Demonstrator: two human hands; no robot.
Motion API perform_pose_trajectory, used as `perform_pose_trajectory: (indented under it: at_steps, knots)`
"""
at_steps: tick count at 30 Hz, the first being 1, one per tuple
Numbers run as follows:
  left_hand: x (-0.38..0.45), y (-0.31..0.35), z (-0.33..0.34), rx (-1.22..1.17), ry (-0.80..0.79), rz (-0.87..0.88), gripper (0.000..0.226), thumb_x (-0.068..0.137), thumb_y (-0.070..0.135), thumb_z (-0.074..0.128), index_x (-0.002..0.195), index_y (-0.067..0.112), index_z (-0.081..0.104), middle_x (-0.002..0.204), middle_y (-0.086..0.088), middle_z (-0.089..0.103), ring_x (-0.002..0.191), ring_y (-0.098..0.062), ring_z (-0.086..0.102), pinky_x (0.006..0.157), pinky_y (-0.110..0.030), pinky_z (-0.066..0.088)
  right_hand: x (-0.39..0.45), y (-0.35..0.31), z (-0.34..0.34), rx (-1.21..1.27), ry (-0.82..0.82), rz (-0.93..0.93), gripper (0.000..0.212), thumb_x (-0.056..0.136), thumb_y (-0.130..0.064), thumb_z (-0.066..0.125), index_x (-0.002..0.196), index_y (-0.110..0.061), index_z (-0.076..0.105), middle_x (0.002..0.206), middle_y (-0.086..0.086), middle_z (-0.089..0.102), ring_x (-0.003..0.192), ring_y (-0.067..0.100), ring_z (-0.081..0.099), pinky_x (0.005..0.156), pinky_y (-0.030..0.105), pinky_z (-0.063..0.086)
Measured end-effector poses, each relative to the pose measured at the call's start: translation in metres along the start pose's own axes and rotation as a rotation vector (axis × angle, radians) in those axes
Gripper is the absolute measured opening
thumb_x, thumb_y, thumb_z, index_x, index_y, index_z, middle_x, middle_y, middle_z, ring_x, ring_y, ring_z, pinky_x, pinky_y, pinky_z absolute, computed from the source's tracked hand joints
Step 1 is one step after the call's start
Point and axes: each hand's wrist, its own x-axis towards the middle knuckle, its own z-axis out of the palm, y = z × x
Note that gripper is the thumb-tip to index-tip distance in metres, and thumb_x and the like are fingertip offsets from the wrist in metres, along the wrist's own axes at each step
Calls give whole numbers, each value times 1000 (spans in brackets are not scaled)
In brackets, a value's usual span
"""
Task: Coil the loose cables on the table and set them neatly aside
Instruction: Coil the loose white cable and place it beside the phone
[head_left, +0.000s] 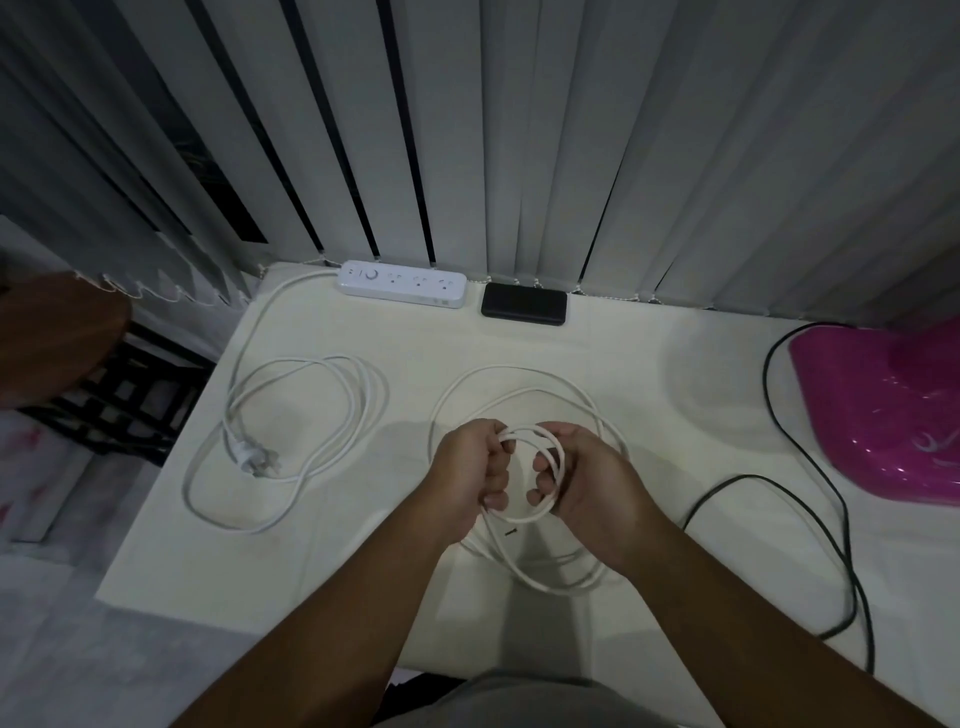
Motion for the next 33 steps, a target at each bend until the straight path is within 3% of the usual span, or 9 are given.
perform_pose_trajectory:
  at_steps: [3, 6, 9, 11, 14, 18, 23, 29, 33]
  knots:
    - [-1, 4, 4, 127, 24, 9, 12, 79, 8, 36, 77, 13, 47, 55, 2, 23, 46, -15, 13, 48, -26, 14, 1, -6, 1, -118, 16, -3, 21, 101, -16, 52, 112, -6, 66, 76, 14, 64, 55, 21, 52, 56, 34, 49]
    - [-2, 2, 7, 86, 23, 52, 20, 80, 8, 39, 85, 9, 59, 62, -6, 42, 52, -19, 36, 52, -30, 30, 4, -9, 1, -325, 85, -102, 21, 104, -11, 49, 107, -11, 70, 75, 8, 60, 55, 15, 45, 57, 32, 41]
    - [-3, -7, 3, 96, 65, 94, 23, 86, 17, 49, 101, 12, 66, 80, -10, 68, 75, -22, 63, 72, -39, 55, 7, -10, 0, -404, 181, -216, 29, 103, -10, 47, 107, -17, 74, 69, 0, 50, 58, 13, 41, 61, 31, 37]
    - [-5, -19, -5, 131, 132, 109, 24, 84, 21, 56, 105, 15, 65, 92, -8, 73, 86, -21, 68, 82, -42, 59, 9, -11, -2, -346, 231, -250, 35, 103, -8, 45, 104, -19, 78, 67, -2, 46, 59, 12, 40, 61, 29, 36]
    - [-11, -33, -10, 242, 129, 102, 15, 87, 24, 58, 96, 12, 61, 82, -10, 72, 74, -23, 66, 80, -44, 57, 10, -10, -5, -256, 254, -282, 39, 104, -6, 44, 103, -22, 79, 68, -1, 44, 62, 12, 39, 63, 28, 37]
    - [-14, -36, -2, 386, 13, -167, 40, 94, 40, 47, 83, 7, 66, 66, -9, 68, 58, -23, 59, 72, -35, 47, 8, 0, 0, -97, 212, -289, 40, 106, -7, 43, 106, -22, 80, 69, -2, 48, 65, 11, 42, 65, 28, 39]
    - [-12, -26, 7, -119, 29, -199, 34, 99, 33, 42, 93, 5, 60, 76, -14, 62, 56, -19, 45, 52, -30, 29, 5, 4, 7, 89, 182, -233, 33, 106, -6, 43, 120, -9, 73, 78, 4, 51, 70, 14, 46, 71, 31, 41]
    - [-9, -24, 0, -546, 46, -98, 22, 92, 17, 46, 72, 14, 51, 66, -7, 56, 66, -23, 55, 68, -32, 47, -5, 16, 0, -469, 280, -263, 27, 104, -21, 52, 125, -30, 67, 87, -9, 75, 84, 3, 68, 81, 25, 49]
    - [-5, -17, -1, -609, 85, -16, 16, 91, 7, 36, 80, 12, 47, 58, -3, 28, 48, -19, 30, 52, -30, 48, -10, 26, -2, -463, 262, -167, 27, 91, -21, 60, 116, -28, 67, 95, -3, 79, 97, 17, 71, 80, 29, 47]
